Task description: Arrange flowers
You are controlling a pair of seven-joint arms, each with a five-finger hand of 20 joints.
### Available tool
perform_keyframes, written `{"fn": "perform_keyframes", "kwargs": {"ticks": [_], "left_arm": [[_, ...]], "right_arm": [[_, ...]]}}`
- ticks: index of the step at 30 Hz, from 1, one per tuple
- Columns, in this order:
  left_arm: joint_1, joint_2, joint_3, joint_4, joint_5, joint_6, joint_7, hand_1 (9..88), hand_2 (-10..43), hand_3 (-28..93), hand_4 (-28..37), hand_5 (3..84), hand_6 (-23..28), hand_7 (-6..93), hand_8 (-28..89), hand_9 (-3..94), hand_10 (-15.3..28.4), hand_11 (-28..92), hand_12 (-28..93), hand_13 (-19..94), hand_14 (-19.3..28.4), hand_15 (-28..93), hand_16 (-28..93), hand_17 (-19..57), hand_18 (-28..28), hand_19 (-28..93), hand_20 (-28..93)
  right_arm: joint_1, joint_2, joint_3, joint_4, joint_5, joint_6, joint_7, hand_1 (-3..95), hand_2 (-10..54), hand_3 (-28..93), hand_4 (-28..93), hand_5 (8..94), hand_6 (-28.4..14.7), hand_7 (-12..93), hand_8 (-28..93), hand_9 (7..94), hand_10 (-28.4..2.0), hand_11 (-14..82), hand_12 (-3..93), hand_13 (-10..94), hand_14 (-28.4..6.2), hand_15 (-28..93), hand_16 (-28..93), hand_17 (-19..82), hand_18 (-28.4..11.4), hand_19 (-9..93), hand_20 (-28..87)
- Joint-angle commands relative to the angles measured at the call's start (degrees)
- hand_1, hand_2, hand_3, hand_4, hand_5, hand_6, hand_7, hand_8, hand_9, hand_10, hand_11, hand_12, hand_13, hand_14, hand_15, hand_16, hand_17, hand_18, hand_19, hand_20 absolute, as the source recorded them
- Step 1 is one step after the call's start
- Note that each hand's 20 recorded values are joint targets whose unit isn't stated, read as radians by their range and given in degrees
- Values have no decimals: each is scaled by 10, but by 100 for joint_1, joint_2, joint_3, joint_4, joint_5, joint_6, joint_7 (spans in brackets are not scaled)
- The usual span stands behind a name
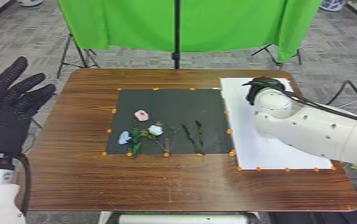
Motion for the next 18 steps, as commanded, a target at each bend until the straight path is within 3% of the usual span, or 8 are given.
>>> {"fn": "perform_keyframes", "kwargs": {"ticks": [1, 4, 5, 6, 15, 16, 18], "left_arm": [[56, -65, 9, 12, 1, -33, 22, 198, 75, 766, -283, 321, 71, 111, -80, 294, 184, 249, 116, 237, 275, 539, -100, -85, 243, 581, 118], [37, -80, 32, 15, 4, -39, 13, 199, 75, 765, -283, 320, 71, 111, -80, 293, 184, 249, 116, 236, 274, 538, -100, -85, 243, 581, 119], [54, -85, 22, 14, 9, -46, 12, 199, 75, 765, -283, 320, 71, 111, -80, 294, 184, 249, 116, 236, 274, 538, -100, -85, 243, 581, 119], [71, -81, 16, 10, 1, -34, 22, 199, 76, 765, -283, 320, 72, 110, -80, 294, 184, 249, 116, 236, 274, 538, -100, -85, 243, 581, 119], [107, -130, 5, -8, 2, -14, -23, 199, 76, 764, -283, 321, 71, 109, -81, 293, 185, 248, 116, 236, 274, 539, -100, -84, 242, 580, 119], [74, -137, 22, 2, 23, -30, -48, 199, 76, 764, -283, 321, 71, 109, -81, 293, 184, 247, 116, 236, 274, 538, -100, -84, 242, 580, 119], [84, -162, 17, -5, 34, -29, -71, 198, 76, 765, -283, 321, 71, 110, -80, 293, 184, 247, 116, 236, 274, 538, -100, -84, 242, 580, 119]], "right_arm": [[135, 143, -479, -436, -301, 279, 184, 547, -95, 678, -283, 745, 30, 228, -10, 871, -62, 53, 265, 824, -37, 462, 234, 372, -183, 841, 91], [279, 182, -841, -596, -351, 510, 275, 562, -95, 670, -282, 770, 36, 237, -1, 895, -58, 53, 279, 838, -30, 452, 250, 375, -180, 841, 92], [-126, -85, -62, 33, -601, 130, -149, 575, -95, 670, -282, 784, 39, 244, 8, 911, -52, 58, 287, 849, -23, 446, 263, 379, -177, 845, 94], [-107, -82, -115, 37, -637, 177, -178, 584, -95, 670, -282, 798, 42, 248, 12, 921, -48, 64, 290, 859, -18, 444, 269, 381, -175, 847, 95], [207, 120, -746, -203, -1199, 1411, -5, 593, -95, 686, -283, 822, 42, 255, 26, 936, -41, 101, 304, 879, -7, 470, 275, 390, -159, 869, 107], [241, 148, -746, -253, -1190, 1393, 46, 590, -95, 692, -283, 823, 42, 256, 27, 937, -42, 104, 304, 878, -7, 473, 274, 390, -159, 869, 108], [53, 259, -294, -447, -1055, 818, 34, 552, -95, 719, -283, 808, 34, 261, 28, 931, -52, 96, 313, 865, -18, 484, 260, 381, -169, 871, 110]]}}
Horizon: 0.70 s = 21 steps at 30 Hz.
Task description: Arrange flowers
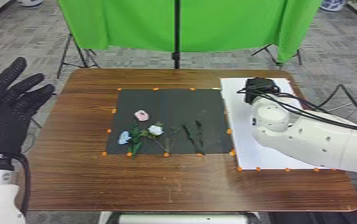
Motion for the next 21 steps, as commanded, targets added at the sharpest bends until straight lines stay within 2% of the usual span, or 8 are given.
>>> {"fn": "perform_keyframes", "kwargs": {"ticks": [1, 3, 5, 9, 11, 15, 20, 21], "left_arm": [[86, -98, 15, -6, 13, -22, -57, 198, 76, 765, -283, 321, 72, 110, -80, 293, 184, 247, 116, 236, 274, 538, -100, -84, 242, 580, 119], [73, -110, 0, -8, 39, -31, -90, 198, 76, 765, -283, 321, 72, 110, -80, 293, 185, 247, 116, 237, 274, 538, -100, -84, 242, 580, 119], [129, -110, -39, -25, 26, -11, -81, 199, 76, 765, -283, 321, 72, 109, -80, 293, 185, 248, 116, 236, 274, 538, -101, -84, 242, 580, 119], [111, -114, -25, -13, 32, -36, -93, 199, 76, 765, -283, 321, 72, 109, -80, 294, 185, 248, 116, 237, 275, 538, -101, -84, 241, 580, 119], [62, -107, -2, -2, 43, -52, -144, 199, 75, 766, -283, 321, 72, 109, -80, 294, 185, 247, 116, 237, 274, 538, -101, -84, 241, 580, 119], [93, -66, -12, 6, 24, -56, -91, 199, 76, 766, -283, 321, 72, 108, -79, 293, 185, 247, 116, 237, 274, 538, -101, -84, 241, 579, 118], [88, -65, -10, 1, 34, -54, -128, 199, 76, 765, -283, 320, 72, 108, -79, 293, 184, 248, 116, 236, 274, 538, -100, -84, 241, 579, 118], [52, -70, -5, 16, 45, -69, -182, 199, 76, 765, -283, 321, 72, 108, -80, 293, 185, 248, 117, 237, 274, 538, -100, -84, 241, 579, 118]], "right_arm": [[76, 304, 244, -575, 120, -160, 321, 530, -95, 717, -283, 777, 24, 261, 15, 903, -65, 91, 305, 846, -30, 499, 237, 366, -178, 869, 111], [-65, 432, 562, -835, 414, -582, 348, 497, -95, 715, -282, 735, 10, 259, 2, 842, -85, 141, 254, 818, -46, 519, 205, 348, -191, 864, 113], [-147, 478, 668, -957, 333, -879, 310, 392, -95, 771, -272, 656, 0, 225, -120, 744, -142, 209, 160, 769, -76, 548, 174, 311, -219, 848, 121], [-344, 491, 977, -1064, 458, -1488, 366, 359, -95, 771, -271, 579, -14, 184, -129, 664, -184, 178, 140, 714, -108, 565, 161, 276, -244, 829, 126], [-473, 494, 1161, -1082, 541, -1728, 417, 354, -95, 773, -276, 556, -19, 169, -123, 635, -194, 167, 138, 693, -118, 577, 149, 265, -253, 823, 132], [-551, 569, 1206, -1156, 658, -1869, 431, 354, -95, 765, -280, 527, -21, 153, -118, 604, -211, 149, 133, 674, -131, 587, 137, 256, -263, 819, 138], [-762, 517, 1420, -1159, 800, -2197, 547, 361, -95, 764, -279, 520, -19, 150, -115, 597, -216, 141, 131, 673, -132, 591, 129, 258, -267, 819, 144], [-824, 533, 1479, -1191, 839, -2267, 573, 363, -95, 764, -279, 520, -18, 150, -115, 599, -216, 139, 130, 677, -133, 592, 127, 261, -268, 820, 145]]}}
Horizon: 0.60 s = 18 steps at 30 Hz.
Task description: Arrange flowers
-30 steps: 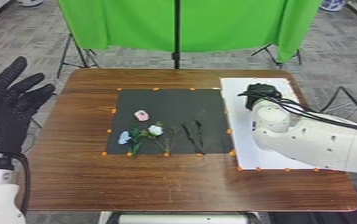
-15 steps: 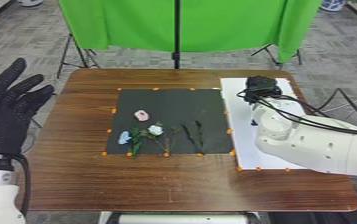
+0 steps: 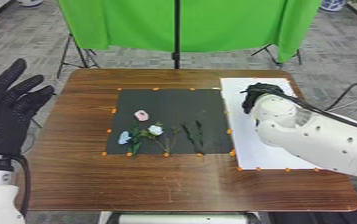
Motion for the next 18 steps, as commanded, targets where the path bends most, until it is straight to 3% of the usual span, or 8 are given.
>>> {"fn": "perform_keyframes", "kwargs": {"ticks": [1, 5, 9, 11, 13, 18], "left_arm": [[54, -9, 4, 13, 24, -59, -101, 199, 76, 765, -283, 321, 72, 108, -80, 293, 185, 248, 116, 237, 274, 538, -100, -84, 241, 579, 118], [-2, 14, 28, 36, 25, -59, -116, 200, 76, 765, -283, 321, 72, 108, -80, 293, 184, 248, 116, 237, 274, 538, -100, -84, 241, 579, 118], [-39, 9, 34, 48, 43, -94, -178, 200, 76, 765, -283, 321, 72, 109, -80, 294, 184, 248, 116, 237, 274, 538, -100, -84, 241, 579, 118], [-33, 19, 32, 42, 26, -71, -152, 201, 76, 764, -283, 321, 72, 109, -80, 293, 184, 248, 116, 237, 274, 538, -100, -84, 241, 579, 118], [-23, 25, 22, 39, 34, -83, -136, 200, 75, 766, -283, 321, 72, 109, -80, 294, 184, 248, 116, 237, 274, 538, -100, -84, 241, 579, 118], [24, 12, 12, 21, 12, -38, -84, 200, 75, 766, -283, 321, 71, 109, -80, 293, 184, 247, 116, 236, 273, 537, -100, -84, 240, 579, 118]], "right_arm": [[-298, 42, 246, -84, 155, -476, 212, 365, -95, 762, -280, 520, -17, 151, -115, 605, -217, 137, 129, 683, -132, 591, 126, 266, -268, 822, 146], [-304, 50, 145, -72, 86, -372, 214, 378, -95, 762, -280, 528, -14, 152, -114, 634, -216, 134, 127, 707, -122, 588, 123, 281, -269, 829, 150], [-233, 36, -142, -6, -78, -22, 208, 434, -95, 769, -280, 580, -1, 189, -120, 710, -184, 157, 133, 755, -93, 569, 133, 315, -247, 838, 150], [-105, 58, -442, 21, -229, 399, 179, 472, -95, 759, -281, 612, 6, 224, -115, 755, -157, 167, 150, 787, -63, 533, 196, 336, -236, 847, 142], [-42, 57, -566, 55, -267, 578, 156, 564, -95, 676, -281, 671, 3, 325, -3, 852, -100, 85, 260, 832, -26, 504, 245, 372, -213, 862, 131], [-15, 85, -665, 103, -336, 869, 77, 618, -95, 667, -282, 747, 10, 433, 60, 933, -47, 112, 331, 881, -6, 492, 269, 402, -195, 878, 127]]}}
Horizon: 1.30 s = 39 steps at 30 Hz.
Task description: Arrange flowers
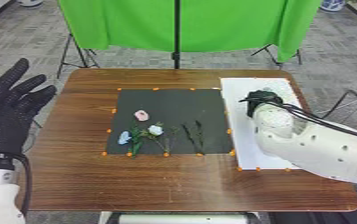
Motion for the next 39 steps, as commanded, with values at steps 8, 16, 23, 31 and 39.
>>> {"fn": "perform_keyframes", "kwargs": {"ticks": [8, 16, 23, 31, 39], "left_arm": [[204, -8, -77, -52, -1, 18, 94, 201, 76, 765, -283, 321, 72, 109, -80, 293, 184, 248, 116, 236, 274, 537, -100, -83, 239, 579, 119], [275, 16, -190, -140, 55, 23, 97, 201, 76, 765, -283, 321, 71, 111, -80, 293, 185, 247, 115, 236, 273, 537, -99, -83, 239, 579, 119], [257, 5, -165, -127, 3, 98, 116, 201, 76, 764, -283, 321, 71, 109, -80, 293, 184, 246, 116, 237, 274, 537, -99, -84, 239, 579, 119], [154, 77, -82, -85, 3, 77, 155, 200, 76, 765, -283, 321, 71, 107, -80, 293, 184, 246, 116, 236, 273, 536, -99, -84, 239, 578, 119], [-41, 161, -12, -16, 9, 21, 92, 199, 75, 765, -283, 320, 71, 108, -79, 293, 184, 246, 117, 236, 273, 536, -99, -84, 240, 578, 119]], "right_arm": [[95, 138, -111, -40, -441, 1016, -142, 613, -95, 695, -283, 772, 8, 436, 58, 937, -44, 150, 335, 889, -2, 510, 268, 409, -194, 886, 133], [562, -127, -130, -592, -709, 1611, -375, 608, -95, 717, -283, 780, 4, 433, 66, 937, -47, 163, 336, 895, -4, 523, 269, 414, -197, 891, 141], [833, -852, -201, -916, -442, 1781, -731, 607, -95, 724, -283, 784, 0, 427, 72, 937, -47, 169, 332, 899, -5, 528, 264, 414, -200, 893, 146], [764, -1853, -374, -592, -203, 1733, -918, 606, -95, 722, -283, 783, 0, 423, 76, 937, -45, 169, 332, 898, -6, 535, 256, 411, -197, 892, 151], [414, -2184, -399, -299, -62, 1594, -782, 603, -95, 722, -283, 779, 2, 428, 72, 937, -39, 166, 331, 899, -7, 544, 243, 410, -196, 890, 157]]}}
